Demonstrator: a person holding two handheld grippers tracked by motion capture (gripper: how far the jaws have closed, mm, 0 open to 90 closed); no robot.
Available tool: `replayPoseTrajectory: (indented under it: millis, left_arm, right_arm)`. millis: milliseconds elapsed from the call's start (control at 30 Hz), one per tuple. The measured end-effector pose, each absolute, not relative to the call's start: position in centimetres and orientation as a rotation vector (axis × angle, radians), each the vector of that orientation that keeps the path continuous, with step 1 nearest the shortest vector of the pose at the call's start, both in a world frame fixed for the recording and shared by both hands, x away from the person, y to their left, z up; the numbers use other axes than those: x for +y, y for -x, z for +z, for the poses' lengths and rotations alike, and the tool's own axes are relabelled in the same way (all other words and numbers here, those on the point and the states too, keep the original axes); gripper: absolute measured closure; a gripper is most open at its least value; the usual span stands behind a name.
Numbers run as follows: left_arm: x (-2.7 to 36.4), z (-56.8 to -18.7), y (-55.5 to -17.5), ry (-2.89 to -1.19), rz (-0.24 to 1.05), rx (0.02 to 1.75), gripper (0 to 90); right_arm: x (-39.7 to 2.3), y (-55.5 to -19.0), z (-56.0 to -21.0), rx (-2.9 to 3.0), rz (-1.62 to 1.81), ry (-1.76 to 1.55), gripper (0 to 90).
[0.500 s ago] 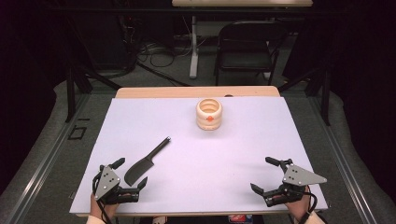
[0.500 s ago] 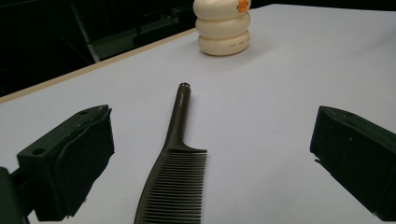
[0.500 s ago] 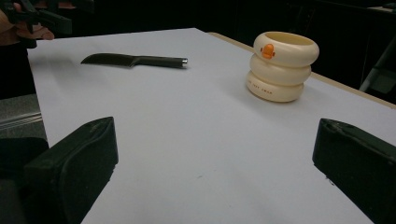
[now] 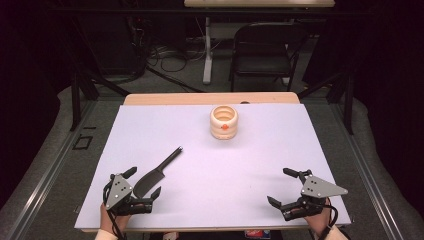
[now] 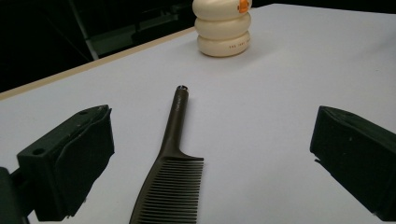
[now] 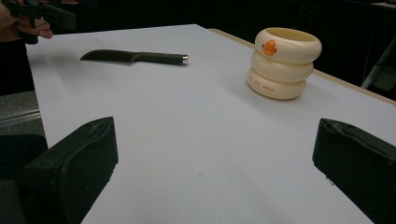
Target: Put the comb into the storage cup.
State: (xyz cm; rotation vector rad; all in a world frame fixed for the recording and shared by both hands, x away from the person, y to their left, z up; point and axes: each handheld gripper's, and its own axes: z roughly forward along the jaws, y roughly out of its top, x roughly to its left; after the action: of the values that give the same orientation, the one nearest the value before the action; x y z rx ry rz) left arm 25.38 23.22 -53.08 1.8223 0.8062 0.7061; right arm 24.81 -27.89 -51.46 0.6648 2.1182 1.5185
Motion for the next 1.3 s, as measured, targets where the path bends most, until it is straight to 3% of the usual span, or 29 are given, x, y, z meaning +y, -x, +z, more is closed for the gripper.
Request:
replayPoseTrajectory:
  millis: [1300]
  left_arm:
    - [19.8,-52.4,-30.0,-1.923,0.653,0.829,0.1]
  right_arm:
    - [-27.8,-25.1,-51.6,2.149,1.503,-0.682,0.0]
